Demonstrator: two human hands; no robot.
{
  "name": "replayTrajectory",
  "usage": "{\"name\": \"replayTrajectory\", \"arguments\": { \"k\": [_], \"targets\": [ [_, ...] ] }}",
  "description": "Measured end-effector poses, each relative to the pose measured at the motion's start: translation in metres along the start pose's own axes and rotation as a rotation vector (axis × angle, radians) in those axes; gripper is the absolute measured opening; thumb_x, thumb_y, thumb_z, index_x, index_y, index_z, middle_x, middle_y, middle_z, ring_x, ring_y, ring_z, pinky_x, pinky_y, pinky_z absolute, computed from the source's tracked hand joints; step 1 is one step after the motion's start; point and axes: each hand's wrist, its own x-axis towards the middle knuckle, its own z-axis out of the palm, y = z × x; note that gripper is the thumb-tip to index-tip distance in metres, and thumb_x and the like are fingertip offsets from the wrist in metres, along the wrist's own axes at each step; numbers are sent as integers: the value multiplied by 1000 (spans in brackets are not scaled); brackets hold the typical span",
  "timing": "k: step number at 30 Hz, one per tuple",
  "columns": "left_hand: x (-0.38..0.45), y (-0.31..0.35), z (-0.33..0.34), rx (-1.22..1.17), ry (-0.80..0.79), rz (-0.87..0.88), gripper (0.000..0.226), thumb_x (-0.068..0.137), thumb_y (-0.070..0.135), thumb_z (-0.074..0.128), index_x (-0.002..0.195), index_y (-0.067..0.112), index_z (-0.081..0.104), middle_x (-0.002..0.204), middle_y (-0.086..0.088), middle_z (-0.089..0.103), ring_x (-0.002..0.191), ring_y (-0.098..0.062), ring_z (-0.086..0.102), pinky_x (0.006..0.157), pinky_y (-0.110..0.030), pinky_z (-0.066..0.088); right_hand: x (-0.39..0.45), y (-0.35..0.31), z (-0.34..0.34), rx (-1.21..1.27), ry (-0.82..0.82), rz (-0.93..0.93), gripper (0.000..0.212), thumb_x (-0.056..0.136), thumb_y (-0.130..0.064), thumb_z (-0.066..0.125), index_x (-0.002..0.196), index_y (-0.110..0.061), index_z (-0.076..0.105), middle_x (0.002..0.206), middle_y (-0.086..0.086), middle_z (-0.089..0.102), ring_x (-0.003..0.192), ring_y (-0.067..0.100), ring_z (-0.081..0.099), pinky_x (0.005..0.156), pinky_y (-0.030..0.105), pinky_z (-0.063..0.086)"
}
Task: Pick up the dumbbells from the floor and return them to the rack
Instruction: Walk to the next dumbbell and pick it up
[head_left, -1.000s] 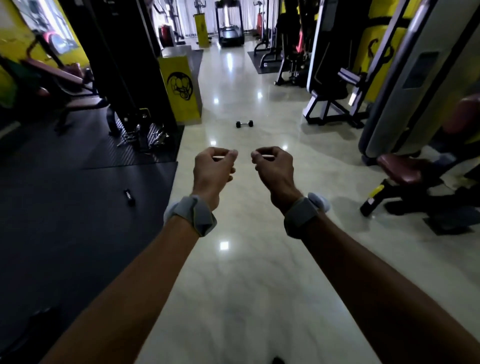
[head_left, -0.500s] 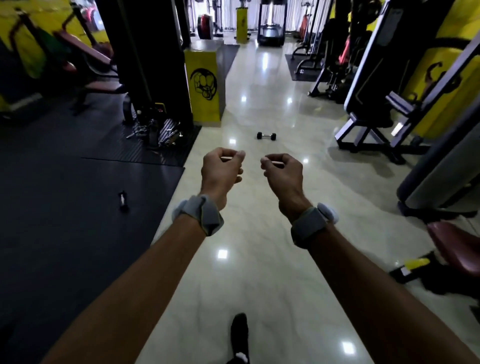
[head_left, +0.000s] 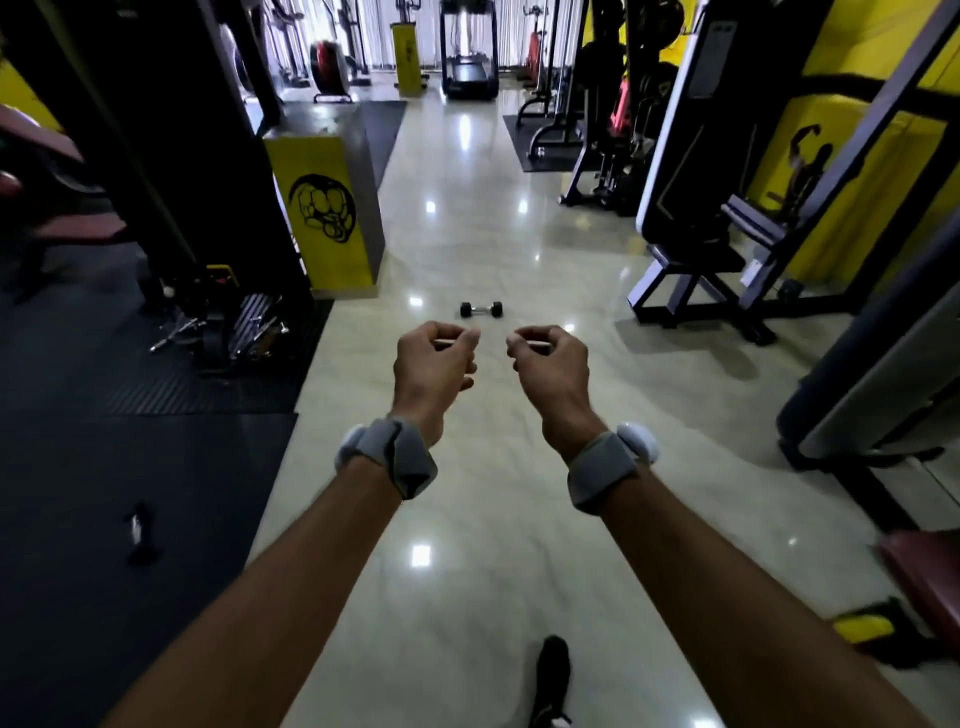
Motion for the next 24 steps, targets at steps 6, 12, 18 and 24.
{"name": "replayTrajectory", "arguments": {
  "k": [6, 12, 18, 24],
  "targets": [
    [137, 6, 74, 34, 29, -16, 17, 92, 32, 71, 97, 15, 68, 85, -5, 70, 74, -16, 69, 66, -30, 61, 166, 10, 23, 22, -18, 0, 6, 88, -32, 73, 90, -28, 70, 90, -6, 76, 85, 14, 72, 86, 42, 60],
    [267, 12, 117, 7, 98, -22, 18, 92, 29, 72, 96, 12, 69, 79, -6, 69, 70, -15, 67, 58, -26, 54, 307, -1, 51, 13, -89, -21, 4, 90, -28, 72, 88, -30, 69, 90, -8, 73, 87, 12, 70, 87, 43, 60],
    [398, -6, 148, 67, 146, -36, 22, 91, 32, 72, 100, 12, 69, 83, -8, 71, 72, -17, 70, 58, -26, 53, 433, 19, 102, -44, -199, -6, 5, 91, -29, 72, 94, -26, 71, 90, -9, 74, 86, 11, 71, 86, 40, 60],
    [553, -43, 175, 148, 115, -58, 14, 90, 30, 73, 92, 17, 68, 81, -7, 70, 69, -17, 68, 59, -29, 57, 577, 69, 159, -132, -177, 49, 6, 88, -31, 72, 89, -25, 71, 87, -6, 75, 83, 14, 72, 84, 41, 61]
  ]
}}
